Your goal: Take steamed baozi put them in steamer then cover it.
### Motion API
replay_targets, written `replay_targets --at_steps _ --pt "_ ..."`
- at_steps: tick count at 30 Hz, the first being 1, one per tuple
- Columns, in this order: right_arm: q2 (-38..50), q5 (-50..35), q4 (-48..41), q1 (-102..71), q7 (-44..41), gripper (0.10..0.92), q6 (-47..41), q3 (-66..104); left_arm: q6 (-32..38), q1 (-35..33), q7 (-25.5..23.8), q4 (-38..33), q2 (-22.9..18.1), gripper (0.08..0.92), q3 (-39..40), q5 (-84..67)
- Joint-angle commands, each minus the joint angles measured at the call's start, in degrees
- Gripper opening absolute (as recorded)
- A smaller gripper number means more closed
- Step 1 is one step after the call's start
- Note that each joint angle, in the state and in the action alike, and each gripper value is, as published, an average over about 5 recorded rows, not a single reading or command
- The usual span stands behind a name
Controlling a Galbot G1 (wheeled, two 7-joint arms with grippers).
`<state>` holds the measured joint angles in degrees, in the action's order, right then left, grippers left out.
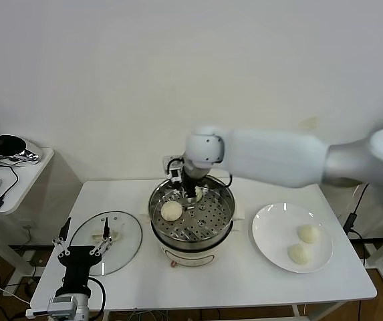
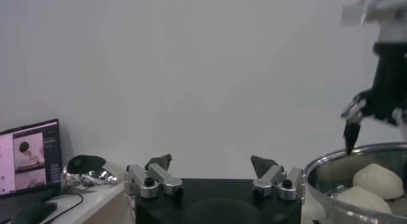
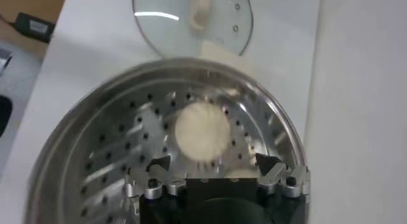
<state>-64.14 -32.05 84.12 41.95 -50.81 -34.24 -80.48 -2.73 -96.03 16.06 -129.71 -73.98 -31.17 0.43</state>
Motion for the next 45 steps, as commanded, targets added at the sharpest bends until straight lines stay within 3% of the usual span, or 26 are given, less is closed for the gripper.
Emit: replay_targets --at_steps 1,10,21,27,45 --pt "15.3 0.4 11.4 10.7 -5.6 0.823 0.9 -5.5 0.0 -0.2 0.0 -0.3 0.2 0.823 0.2 0.1" --pt "34.8 13.4 15.6 7.4 -13.2 0.823 11.6 -7.1 0.0 -0.7 -0.1 -0.6 0.5 0.823 0.8 1.0" --pt "46.4 30.6 11.8 -26.6 -15.9 0.823 21.4 20.0 0.0 -2.0 0.1 -0.5 -0.3 0.823 0.7 2.5" --pt "49.0 37.8 9.4 -43.7 -15.5 0.823 24.8 32.9 0.1 -2.5 0.1 -0.3 -0.8 0.823 0.8 3.3" --pt "42.0 42.6 2.7 -49.1 -8.2 0.823 24.3 35.0 0.3 -2.6 0.3 -0.1 -1.5 0.823 1.4 3.8"
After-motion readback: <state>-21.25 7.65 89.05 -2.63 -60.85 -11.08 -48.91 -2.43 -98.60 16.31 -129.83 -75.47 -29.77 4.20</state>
